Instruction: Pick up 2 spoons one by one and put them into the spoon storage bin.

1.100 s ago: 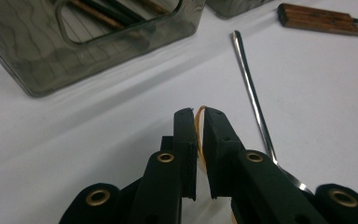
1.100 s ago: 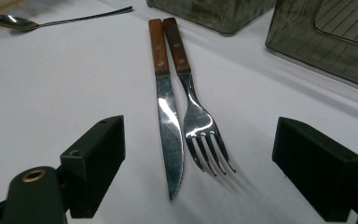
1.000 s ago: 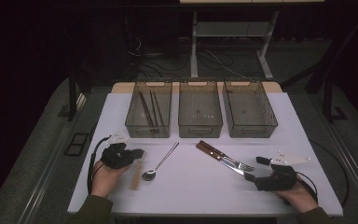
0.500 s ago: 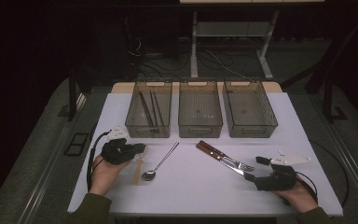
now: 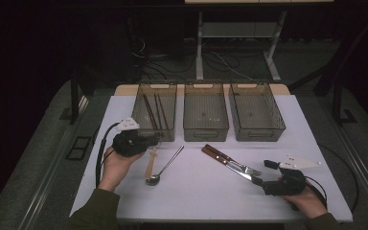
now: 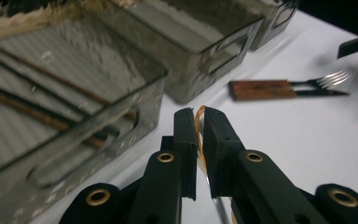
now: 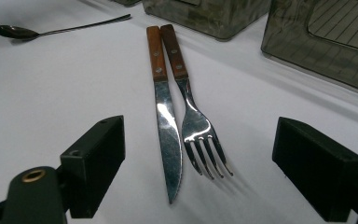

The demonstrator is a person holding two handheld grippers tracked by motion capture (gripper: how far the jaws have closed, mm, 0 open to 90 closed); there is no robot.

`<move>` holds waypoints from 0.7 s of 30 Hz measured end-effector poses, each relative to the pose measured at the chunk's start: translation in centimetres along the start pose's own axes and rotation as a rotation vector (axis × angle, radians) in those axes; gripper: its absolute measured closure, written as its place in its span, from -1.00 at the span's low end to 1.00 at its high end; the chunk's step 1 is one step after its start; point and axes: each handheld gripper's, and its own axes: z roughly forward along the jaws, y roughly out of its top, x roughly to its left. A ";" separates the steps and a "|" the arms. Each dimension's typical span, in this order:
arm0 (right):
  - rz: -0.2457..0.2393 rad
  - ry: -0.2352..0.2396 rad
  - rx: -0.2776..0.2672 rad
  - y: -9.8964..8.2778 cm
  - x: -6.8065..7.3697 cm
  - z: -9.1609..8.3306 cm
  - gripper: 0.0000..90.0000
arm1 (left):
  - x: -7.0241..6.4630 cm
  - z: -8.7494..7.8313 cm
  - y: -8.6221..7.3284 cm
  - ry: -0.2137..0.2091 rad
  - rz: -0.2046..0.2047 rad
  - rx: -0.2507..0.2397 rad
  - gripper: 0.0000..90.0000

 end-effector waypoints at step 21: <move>0.013 -0.008 -0.019 0.0 -0.2 -0.1 -0.63 | 0.0 4.9 8.1 -0.036 0.040 -0.076 0.88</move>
